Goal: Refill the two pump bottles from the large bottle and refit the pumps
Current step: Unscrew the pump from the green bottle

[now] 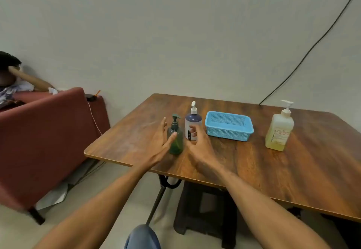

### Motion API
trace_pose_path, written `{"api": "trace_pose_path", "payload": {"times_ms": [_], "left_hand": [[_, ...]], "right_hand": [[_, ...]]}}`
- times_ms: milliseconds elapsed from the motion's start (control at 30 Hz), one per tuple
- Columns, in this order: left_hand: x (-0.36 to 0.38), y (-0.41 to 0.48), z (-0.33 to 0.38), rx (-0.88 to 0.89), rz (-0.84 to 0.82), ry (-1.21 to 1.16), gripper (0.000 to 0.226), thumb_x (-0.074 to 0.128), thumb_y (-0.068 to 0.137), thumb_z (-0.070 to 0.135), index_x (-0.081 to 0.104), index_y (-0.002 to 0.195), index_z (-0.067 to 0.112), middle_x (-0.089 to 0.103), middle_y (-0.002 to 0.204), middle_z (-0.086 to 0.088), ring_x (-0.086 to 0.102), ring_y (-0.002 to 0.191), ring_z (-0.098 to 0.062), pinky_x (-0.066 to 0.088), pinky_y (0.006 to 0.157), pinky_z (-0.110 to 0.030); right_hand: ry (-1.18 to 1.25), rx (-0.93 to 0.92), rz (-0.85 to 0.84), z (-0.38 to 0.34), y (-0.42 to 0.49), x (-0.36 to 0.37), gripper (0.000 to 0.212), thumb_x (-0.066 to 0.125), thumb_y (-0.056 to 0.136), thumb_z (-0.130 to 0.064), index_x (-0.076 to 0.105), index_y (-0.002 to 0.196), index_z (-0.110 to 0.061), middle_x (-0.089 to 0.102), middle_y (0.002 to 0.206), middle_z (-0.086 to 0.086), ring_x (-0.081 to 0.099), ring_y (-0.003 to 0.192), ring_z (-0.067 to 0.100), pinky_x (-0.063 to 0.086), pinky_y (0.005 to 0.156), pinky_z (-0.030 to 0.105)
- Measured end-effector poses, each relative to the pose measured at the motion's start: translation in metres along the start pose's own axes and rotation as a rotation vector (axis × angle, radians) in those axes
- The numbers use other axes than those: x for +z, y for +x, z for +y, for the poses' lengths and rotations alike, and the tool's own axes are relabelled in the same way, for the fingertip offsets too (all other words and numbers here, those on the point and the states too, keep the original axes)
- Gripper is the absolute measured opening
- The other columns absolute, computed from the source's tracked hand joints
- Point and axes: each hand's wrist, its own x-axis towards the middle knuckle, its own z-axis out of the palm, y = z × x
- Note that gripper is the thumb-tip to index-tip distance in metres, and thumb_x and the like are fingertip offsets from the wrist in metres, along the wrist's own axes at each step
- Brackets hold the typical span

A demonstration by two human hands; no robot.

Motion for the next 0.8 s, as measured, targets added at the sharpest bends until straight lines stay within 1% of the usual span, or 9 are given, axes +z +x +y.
{"api": "trace_pose_path", "payload": {"times_ms": [67, 133, 300, 433, 533, 567, 667, 733, 800], "left_hand": [[0.005, 0.008, -0.006, -0.017, -0.054, -0.041, 0.094, 0.052, 0.09, 0.068, 0.0, 0.16, 0.032, 0.02, 0.167, 0.0, 0.027, 0.151, -0.02, 0.022, 0.125, -0.043], [0.01, 0.013, -0.016, -0.024, -0.077, -0.069, 0.093, 0.057, 0.088, 0.062, 0.007, 0.16, 0.03, 0.025, 0.165, -0.001, 0.033, 0.148, -0.021, 0.029, 0.122, -0.049], [0.026, 0.033, -0.038, 0.057, 0.022, -0.031, 0.061, 0.069, 0.093, 0.034, 0.041, 0.146, 0.026, 0.053, 0.142, 0.002, 0.055, 0.127, -0.015, 0.052, 0.104, -0.048], [0.044, 0.038, -0.03, 0.128, 0.017, -0.015, 0.061, 0.071, 0.088, 0.043, 0.045, 0.143, 0.031, 0.056, 0.138, 0.009, 0.058, 0.123, -0.008, 0.055, 0.1, -0.039], [0.065, 0.037, -0.005, 0.16, -0.036, -0.069, 0.055, 0.071, 0.089, 0.04, 0.045, 0.137, 0.045, 0.057, 0.13, 0.028, 0.059, 0.12, 0.0, 0.054, 0.095, -0.021], [0.075, 0.037, 0.004, 0.169, -0.05, -0.088, 0.054, 0.072, 0.089, 0.036, 0.046, 0.137, 0.044, 0.057, 0.13, 0.029, 0.058, 0.12, 0.001, 0.052, 0.094, -0.017], [0.107, 0.04, 0.024, 0.199, -0.099, -0.154, 0.058, 0.072, 0.092, 0.029, 0.046, 0.144, 0.028, 0.057, 0.138, 0.015, 0.057, 0.123, -0.002, 0.052, 0.096, -0.018], [0.124, 0.043, 0.035, 0.194, -0.136, -0.185, 0.06, 0.071, 0.092, 0.028, 0.044, 0.146, 0.025, 0.056, 0.141, 0.007, 0.058, 0.125, -0.005, 0.052, 0.098, -0.022], [0.141, 0.045, 0.043, 0.192, -0.171, -0.216, 0.061, 0.071, 0.093, 0.028, 0.043, 0.147, 0.024, 0.055, 0.142, 0.005, 0.059, 0.125, -0.007, 0.053, 0.099, -0.023]], "right_hand": [[0.032, 0.071, -0.088, 0.006, 0.006, 0.007, 0.057, 0.071, 0.09, -0.023, 0.042, 0.138, -0.031, 0.049, 0.141, -0.001, 0.05, 0.129, 0.017, 0.049, 0.107, 0.045], [0.002, 0.096, -0.167, 0.013, 0.01, 0.012, 0.067, 0.074, 0.088, -0.027, 0.037, 0.144, -0.03, 0.048, 0.144, 0.0, 0.048, 0.132, 0.019, 0.046, 0.109, 0.049], [0.097, 0.134, -0.279, 0.032, 0.018, 0.022, 0.076, 0.077, 0.087, -0.029, 0.033, 0.149, -0.031, 0.049, 0.147, 0.0, 0.049, 0.134, 0.019, 0.043, 0.113, 0.049], [0.137, 0.093, -0.163, 0.046, 0.014, 0.008, 0.065, 0.079, 0.086, -0.023, 0.043, 0.139, -0.035, 0.058, 0.136, -0.006, 0.055, 0.125, 0.009, 0.048, 0.108, 0.044], [0.12, 0.064, -0.073, 0.058, 0.005, -0.022, 0.065, 0.081, 0.083, -0.022, 0.047, 0.135, -0.036, 0.06, 0.131, -0.01, 0.057, 0.12, 0.004, 0.052, 0.103, 0.04], [0.127, 0.065, -0.052, 0.062, 0.001, -0.034, 0.065, 0.081, 0.082, -0.021, 0.047, 0.135, -0.038, 0.06, 0.131, -0.011, 0.057, 0.12, 0.003, 0.052, 0.103, 0.038], [0.134, 0.083, -0.015, 0.073, -0.009, -0.069, 0.068, 0.08, 0.084, -0.021, 0.045, 0.14, -0.035, 0.058, 0.135, -0.007, 0.057, 0.122, 0.006, 0.053, 0.103, 0.038], [0.125, 0.107, 0.005, 0.08, -0.015, -0.088, 0.069, 0.079, 0.086, -0.021, 0.042, 0.143, -0.033, 0.057, 0.137, -0.005, 0.059, 0.12, 0.009, 0.054, 0.102, 0.038], [0.114, 0.136, 0.022, 0.087, -0.02, -0.104, 0.07, 0.078, 0.087, -0.019, 0.04, 0.145, -0.029, 0.055, 0.139, -0.004, 0.059, 0.121, 0.013, 0.053, 0.102, 0.04]]}}
